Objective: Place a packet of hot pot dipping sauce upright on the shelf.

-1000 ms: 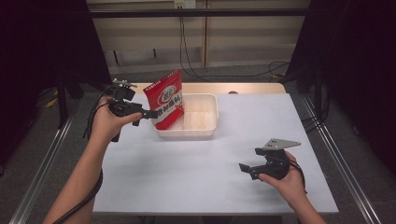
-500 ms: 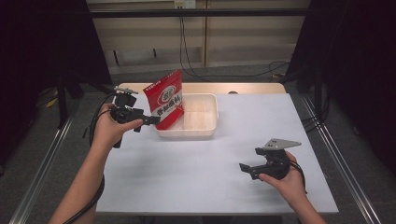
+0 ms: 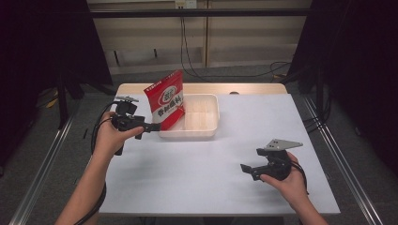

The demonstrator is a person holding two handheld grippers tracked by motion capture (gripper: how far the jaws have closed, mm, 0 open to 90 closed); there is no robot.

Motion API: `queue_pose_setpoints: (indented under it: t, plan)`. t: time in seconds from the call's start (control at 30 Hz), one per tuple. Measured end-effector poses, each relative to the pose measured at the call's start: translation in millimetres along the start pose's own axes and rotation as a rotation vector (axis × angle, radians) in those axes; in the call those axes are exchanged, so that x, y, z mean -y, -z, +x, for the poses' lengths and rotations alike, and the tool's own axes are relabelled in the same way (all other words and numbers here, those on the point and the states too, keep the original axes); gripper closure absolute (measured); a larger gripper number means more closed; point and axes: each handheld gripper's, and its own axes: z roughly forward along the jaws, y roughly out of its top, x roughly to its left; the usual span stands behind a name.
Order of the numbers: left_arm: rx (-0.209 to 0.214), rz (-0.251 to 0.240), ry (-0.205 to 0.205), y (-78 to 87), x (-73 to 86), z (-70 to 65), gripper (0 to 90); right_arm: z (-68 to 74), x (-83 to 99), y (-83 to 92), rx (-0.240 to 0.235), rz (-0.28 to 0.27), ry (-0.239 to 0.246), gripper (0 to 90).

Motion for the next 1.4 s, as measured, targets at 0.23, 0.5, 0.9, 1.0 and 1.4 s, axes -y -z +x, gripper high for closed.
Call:
queue_pose_setpoints:
  t: [0.23, 0.5, 0.9, 1.0, 1.4]
  plan:
    - [0.009, -0.006, -0.006, -2.6, 7.2, -1.1, 11.6, -0.1, 0.1, 0.1, 0.001, 0.000, 0.002, 7.7]
    - [0.027, -0.005, -0.003, -7.5, 17.5, -3.3, 11.6, 0.6, 0.2, -0.3, 0.000, 0.001, 0.003, 7.7]
    - [0.038, 0.005, -0.012, -14.1, 33.8, -7.8, 10.7, 0.3, 0.1, -0.4, 0.000, 0.002, 0.003, 7.7]
    - [0.045, 0.004, -0.010, -17.6, 38.9, -9.0, 10.7, 0.2, 0.0, 0.0, 0.000, 0.000, 0.003, 7.8]
    - [0.078, 0.015, -0.021, -30.6, 52.4, -18.8, 10.1, 0.6, 0.1, -0.3, -0.002, 0.002, 0.005, 7.8]
